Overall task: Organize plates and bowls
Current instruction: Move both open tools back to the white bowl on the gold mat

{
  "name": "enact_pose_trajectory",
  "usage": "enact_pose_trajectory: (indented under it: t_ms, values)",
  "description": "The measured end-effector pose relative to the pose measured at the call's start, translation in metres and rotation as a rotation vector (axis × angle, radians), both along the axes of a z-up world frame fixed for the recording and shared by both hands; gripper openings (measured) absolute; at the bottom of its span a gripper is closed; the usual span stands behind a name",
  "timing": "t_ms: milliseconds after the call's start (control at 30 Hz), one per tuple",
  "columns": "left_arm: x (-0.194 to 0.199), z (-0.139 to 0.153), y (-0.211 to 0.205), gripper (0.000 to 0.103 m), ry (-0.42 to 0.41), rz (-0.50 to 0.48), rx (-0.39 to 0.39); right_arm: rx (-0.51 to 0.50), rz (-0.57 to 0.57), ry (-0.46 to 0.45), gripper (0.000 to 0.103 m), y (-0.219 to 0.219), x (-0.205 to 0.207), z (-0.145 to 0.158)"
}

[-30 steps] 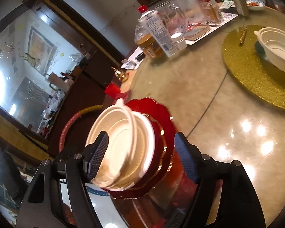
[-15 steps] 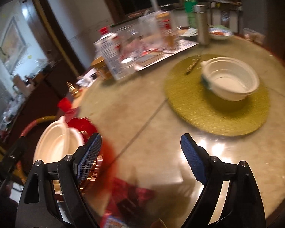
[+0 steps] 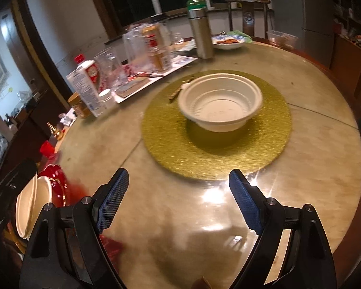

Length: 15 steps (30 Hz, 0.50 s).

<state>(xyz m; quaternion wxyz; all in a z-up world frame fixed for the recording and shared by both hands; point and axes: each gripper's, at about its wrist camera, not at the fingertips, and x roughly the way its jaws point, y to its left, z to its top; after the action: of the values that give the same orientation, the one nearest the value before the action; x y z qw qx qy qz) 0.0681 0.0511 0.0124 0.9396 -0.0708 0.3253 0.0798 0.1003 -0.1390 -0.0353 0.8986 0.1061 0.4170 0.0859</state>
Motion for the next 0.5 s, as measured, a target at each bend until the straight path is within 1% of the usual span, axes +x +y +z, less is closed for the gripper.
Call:
enact_pose_trajectory:
  t_ms: [133,233,333,400,500]
  values:
    - [0.026,-0.01,-0.017,0.087,0.042,-0.027,-0.015,0.056,-0.035,0.019,0.086,-0.026,0.008,-0.003]
    - [0.049,-0.02,-0.029,0.087,0.086,-0.054,-0.049,0.137,-0.064,0.043,0.086,-0.048,0.014,-0.006]
    - [0.074,-0.031,-0.04,0.087,0.123,-0.062,-0.068,0.315,-0.087,0.084,0.086,-0.079,0.023,-0.013]
    - [0.091,-0.039,-0.047,0.087,0.156,-0.07,-0.098,0.375,-0.111,0.093,0.086,-0.092,0.028,-0.016]
    - [0.108,-0.044,-0.057,0.087,0.177,-0.083,-0.12,0.454,-0.134,0.099,0.086,-0.106,0.041,-0.019]
